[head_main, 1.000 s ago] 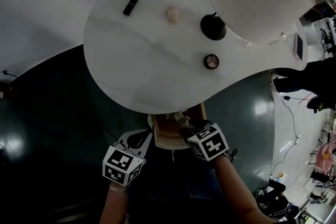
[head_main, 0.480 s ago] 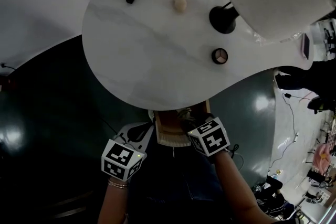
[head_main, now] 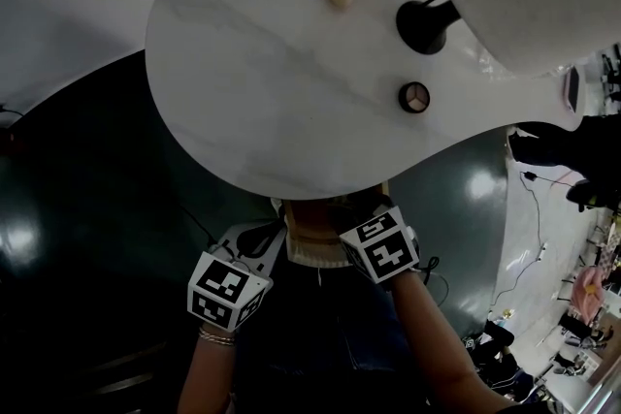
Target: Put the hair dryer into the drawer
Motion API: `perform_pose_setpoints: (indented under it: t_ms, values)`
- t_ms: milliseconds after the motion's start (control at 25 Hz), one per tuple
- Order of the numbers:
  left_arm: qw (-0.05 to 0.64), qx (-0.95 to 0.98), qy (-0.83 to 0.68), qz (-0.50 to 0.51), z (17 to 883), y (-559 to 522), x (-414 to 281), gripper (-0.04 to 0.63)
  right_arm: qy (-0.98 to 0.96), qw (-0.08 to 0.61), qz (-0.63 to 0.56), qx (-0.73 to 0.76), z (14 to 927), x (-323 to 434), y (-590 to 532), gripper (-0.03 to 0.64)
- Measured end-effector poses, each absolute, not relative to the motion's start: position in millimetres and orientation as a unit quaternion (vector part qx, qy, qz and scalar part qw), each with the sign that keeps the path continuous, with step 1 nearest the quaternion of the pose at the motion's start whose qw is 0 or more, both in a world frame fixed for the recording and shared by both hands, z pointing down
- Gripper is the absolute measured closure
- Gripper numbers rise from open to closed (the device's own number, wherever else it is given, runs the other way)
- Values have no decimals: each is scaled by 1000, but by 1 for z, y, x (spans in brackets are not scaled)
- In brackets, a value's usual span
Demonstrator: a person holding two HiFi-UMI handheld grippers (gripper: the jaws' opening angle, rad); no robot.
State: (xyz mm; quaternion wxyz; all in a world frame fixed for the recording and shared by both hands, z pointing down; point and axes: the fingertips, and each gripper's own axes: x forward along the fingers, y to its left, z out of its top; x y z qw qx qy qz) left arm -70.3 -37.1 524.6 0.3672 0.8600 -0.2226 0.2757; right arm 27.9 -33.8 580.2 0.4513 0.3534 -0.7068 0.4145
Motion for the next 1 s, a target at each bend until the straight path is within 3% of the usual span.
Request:
perform_pose_setpoints:
  t_ms: [1000]
  values:
    - [394,846,-236,272,564,-19,-88,575,-729,443,400,335,617,3,-39,413]
